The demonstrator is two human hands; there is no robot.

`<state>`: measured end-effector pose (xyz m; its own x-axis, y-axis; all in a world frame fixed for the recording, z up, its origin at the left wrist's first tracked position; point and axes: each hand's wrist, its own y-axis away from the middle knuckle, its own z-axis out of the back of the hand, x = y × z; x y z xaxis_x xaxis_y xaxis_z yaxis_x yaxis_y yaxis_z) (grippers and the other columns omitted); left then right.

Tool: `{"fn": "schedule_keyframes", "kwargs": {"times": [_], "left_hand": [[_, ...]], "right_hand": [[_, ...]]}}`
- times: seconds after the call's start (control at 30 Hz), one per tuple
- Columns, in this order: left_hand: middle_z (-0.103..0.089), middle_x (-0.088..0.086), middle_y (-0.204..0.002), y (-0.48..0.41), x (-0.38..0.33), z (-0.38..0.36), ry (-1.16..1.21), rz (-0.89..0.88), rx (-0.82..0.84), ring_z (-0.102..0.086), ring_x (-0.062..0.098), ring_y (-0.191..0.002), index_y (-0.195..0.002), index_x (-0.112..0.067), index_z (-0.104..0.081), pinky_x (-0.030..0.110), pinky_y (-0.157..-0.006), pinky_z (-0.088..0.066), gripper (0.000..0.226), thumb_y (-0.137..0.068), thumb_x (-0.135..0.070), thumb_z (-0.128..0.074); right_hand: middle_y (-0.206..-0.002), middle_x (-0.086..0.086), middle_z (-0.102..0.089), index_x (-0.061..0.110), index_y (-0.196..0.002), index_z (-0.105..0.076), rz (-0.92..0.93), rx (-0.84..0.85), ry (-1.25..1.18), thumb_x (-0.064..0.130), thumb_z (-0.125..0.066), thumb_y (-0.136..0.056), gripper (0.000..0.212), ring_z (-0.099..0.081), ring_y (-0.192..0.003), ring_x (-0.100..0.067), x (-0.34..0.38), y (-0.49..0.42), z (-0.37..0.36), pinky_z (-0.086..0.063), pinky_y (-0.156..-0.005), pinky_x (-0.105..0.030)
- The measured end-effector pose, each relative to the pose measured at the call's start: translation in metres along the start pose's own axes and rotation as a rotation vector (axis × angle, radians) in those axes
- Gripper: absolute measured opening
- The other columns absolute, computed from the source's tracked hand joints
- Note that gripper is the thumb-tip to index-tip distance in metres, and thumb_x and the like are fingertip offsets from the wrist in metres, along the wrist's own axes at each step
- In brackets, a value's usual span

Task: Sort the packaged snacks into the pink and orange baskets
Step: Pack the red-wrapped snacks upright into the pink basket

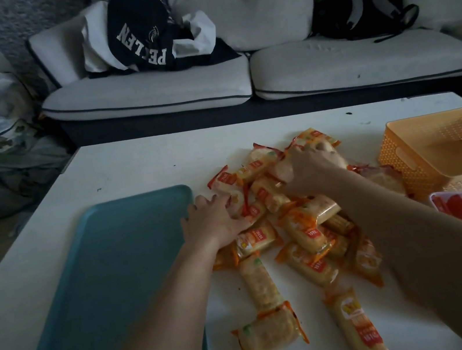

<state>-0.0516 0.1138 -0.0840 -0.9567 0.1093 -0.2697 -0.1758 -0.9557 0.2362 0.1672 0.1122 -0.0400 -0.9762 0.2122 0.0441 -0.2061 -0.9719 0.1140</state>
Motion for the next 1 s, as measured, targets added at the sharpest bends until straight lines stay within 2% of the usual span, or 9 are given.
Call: {"fn": "schedule_keyframes", "kwargs": {"times": [0.1, 0.2, 0.27, 0.37, 0.53, 0.67, 0.73, 0.83, 1.0], "left_hand": [[-0.038, 0.0, -0.153, -0.001, 0.003, -0.004, 0.054, -0.042, -0.028, -0.04, 0.029, -0.139, -0.15, -0.041, -0.036, 0.046, -0.109, -0.04, 0.084, -0.079, -0.074, -0.064], [-0.057, 0.001, -0.141, -0.001, 0.001, -0.01, 0.108, -0.082, -0.063, -0.057, 0.028, -0.125, -0.152, -0.031, -0.034, 0.043, -0.097, -0.051, 0.08, -0.086, -0.066, -0.061], [-0.062, 0.005, -0.134, 0.002, -0.003, -0.011, 0.07, -0.089, -0.159, -0.062, 0.031, -0.118, -0.154, -0.023, -0.03, 0.043, -0.089, -0.053, 0.067, -0.099, -0.054, -0.051], [-0.067, 0.012, -0.114, 0.008, -0.011, 0.0, 0.247, -0.036, -0.334, -0.065, 0.035, -0.1, -0.133, -0.009, -0.045, 0.042, -0.077, -0.051, 0.046, -0.106, -0.045, -0.037], [-0.07, 0.013, -0.107, 0.004, -0.025, 0.029, 1.038, 0.143, -0.448, -0.069, 0.031, -0.093, -0.107, -0.015, -0.06, 0.051, -0.084, -0.059, 0.031, -0.101, -0.042, -0.046], [-0.074, 0.016, -0.103, 0.014, -0.042, 0.042, 1.645, 0.218, -0.147, -0.072, 0.03, -0.095, -0.105, -0.014, -0.069, 0.049, -0.085, -0.061, 0.04, -0.101, -0.048, -0.048], [-0.076, 0.011, -0.105, 0.013, -0.038, 0.04, 1.71, 0.18, -0.089, -0.073, 0.028, -0.098, -0.112, -0.016, -0.069, 0.044, -0.083, -0.061, 0.041, -0.093, -0.053, -0.064], [-0.078, 0.002, -0.098, 0.002, -0.021, 0.031, 1.547, 0.15, -0.194, -0.076, 0.018, -0.09, -0.109, -0.019, -0.069, 0.033, -0.072, -0.06, 0.03, -0.084, -0.028, -0.081], [-0.076, -0.001, -0.098, -0.02, 0.003, 0.031, 1.65, 0.333, -0.352, -0.073, 0.015, -0.089, -0.108, -0.021, -0.07, 0.028, -0.068, -0.055, 0.026, -0.084, -0.023, -0.081]], "right_hand": [[-0.132, -0.011, -0.061, 0.018, -0.14, -0.048, 0.007, -0.084, -0.347, 0.046, -0.058, -0.091, 0.057, -0.057, -0.119, -0.031, -0.005, 0.008, 0.021, -0.046, -0.104, -0.05], [-0.096, -0.01, -0.07, 0.017, -0.098, -0.063, -0.142, -0.034, -0.964, 0.044, -0.045, -0.101, 0.033, -0.067, -0.084, -0.025, -0.007, 0.012, 0.029, -0.055, -0.092, -0.052], [-0.097, -0.014, -0.071, 0.01, -0.102, -0.061, -0.268, 0.038, -1.353, 0.022, -0.05, -0.096, 0.017, -0.074, -0.079, -0.027, -0.007, 0.014, 0.03, -0.061, -0.081, -0.053], [-0.099, -0.019, -0.073, 0.007, -0.112, -0.06, -0.39, 0.114, -1.665, 0.016, -0.052, -0.088, 0.027, -0.076, -0.081, -0.032, -0.009, 0.019, 0.026, -0.062, -0.069, -0.048], [-0.084, -0.011, -0.069, 0.008, -0.092, -0.065, -0.235, 0.189, -1.651, 0.013, -0.049, -0.097, 0.017, -0.067, -0.08, -0.025, 0.008, 0.028, 0.028, -0.056, -0.07, -0.038], [-0.097, -0.012, -0.072, 0.008, -0.11, -0.067, 0.014, 0.205, -1.467, 0.013, -0.057, -0.098, 0.016, -0.071, -0.085, -0.024, 0.03, 0.025, 0.033, -0.058, -0.068, -0.033], [-0.099, -0.007, -0.073, 0.014, -0.115, -0.068, 0.101, 0.18, -1.129, 0.024, -0.066, -0.095, 0.022, -0.07, -0.082, -0.019, 0.037, 0.014, 0.037, -0.056, -0.064, -0.028], [-0.102, 0.001, -0.07, 0.021, -0.113, -0.069, 0.139, 0.078, -0.824, 0.04, -0.066, -0.094, 0.027, -0.063, -0.077, -0.013, 0.035, -0.021, 0.042, -0.049, -0.063, -0.026], [-0.131, -0.01, -0.061, 0.012, -0.138, -0.056, -0.028, 0.027, -0.484, 0.013, -0.049, -0.099, 0.039, -0.06, -0.094, -0.021, 0.028, -0.097, 0.03, -0.051, -0.077, -0.031]]}}
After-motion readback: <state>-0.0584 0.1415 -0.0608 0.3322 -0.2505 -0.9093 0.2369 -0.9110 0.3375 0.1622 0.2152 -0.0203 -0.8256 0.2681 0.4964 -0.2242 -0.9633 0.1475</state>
